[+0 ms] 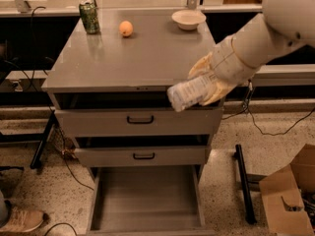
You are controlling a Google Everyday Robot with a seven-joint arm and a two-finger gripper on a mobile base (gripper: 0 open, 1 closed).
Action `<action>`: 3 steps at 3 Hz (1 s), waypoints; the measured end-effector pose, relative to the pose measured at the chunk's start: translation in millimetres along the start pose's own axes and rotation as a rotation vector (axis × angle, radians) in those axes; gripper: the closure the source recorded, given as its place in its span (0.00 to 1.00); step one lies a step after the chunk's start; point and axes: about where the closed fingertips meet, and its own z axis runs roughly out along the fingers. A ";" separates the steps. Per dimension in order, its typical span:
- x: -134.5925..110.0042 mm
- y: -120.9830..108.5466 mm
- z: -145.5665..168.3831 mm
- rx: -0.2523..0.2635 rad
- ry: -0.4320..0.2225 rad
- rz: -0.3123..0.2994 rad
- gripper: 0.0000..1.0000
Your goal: Pick blue plastic bottle from bottom drawer and place on counter
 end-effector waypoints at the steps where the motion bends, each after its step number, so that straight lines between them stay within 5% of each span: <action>1: 8.9 -37.0 2.4 -0.005 -0.022 0.014 1.00; 3: 40.8 -91.2 35.2 -0.021 -0.056 0.095 1.00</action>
Offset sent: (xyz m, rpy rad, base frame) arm 0.1177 0.0172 0.0192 0.0573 0.0925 -0.0390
